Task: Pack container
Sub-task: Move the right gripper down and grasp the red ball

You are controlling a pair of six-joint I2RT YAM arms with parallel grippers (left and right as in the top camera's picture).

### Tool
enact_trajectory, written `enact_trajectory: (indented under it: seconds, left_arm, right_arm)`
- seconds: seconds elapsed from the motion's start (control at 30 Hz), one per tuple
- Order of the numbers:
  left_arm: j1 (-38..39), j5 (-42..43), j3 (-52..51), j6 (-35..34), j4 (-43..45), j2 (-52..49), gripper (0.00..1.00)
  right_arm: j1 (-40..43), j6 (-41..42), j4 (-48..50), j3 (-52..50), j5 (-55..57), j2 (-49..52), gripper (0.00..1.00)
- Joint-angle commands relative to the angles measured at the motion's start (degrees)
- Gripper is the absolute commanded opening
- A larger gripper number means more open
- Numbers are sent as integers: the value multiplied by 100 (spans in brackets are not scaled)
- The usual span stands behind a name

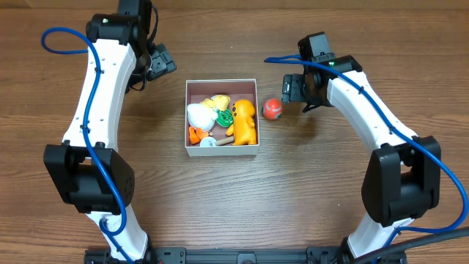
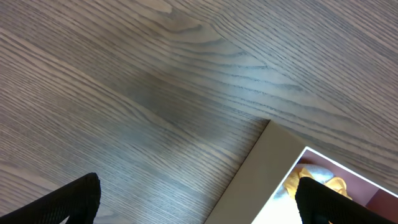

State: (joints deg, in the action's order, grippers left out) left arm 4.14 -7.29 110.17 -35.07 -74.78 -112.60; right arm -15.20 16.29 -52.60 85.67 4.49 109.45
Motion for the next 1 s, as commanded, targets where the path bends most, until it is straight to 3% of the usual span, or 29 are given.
enact_trajectory:
  seconds: [0.0, 0.4, 0.97]
  left_arm:
    - [0, 28, 55, -111, 4, 136, 100]
    - [0, 28, 55, -111, 4, 136, 100]
    - [0, 28, 55, -114, 4, 136, 100]
  right_arm:
    - [-15, 4, 61, -11, -584, -105, 91]
    - [-22, 4, 92, -15, -951, 289, 88]
    - [-313, -15, 498, -17, -1102, 706, 92]
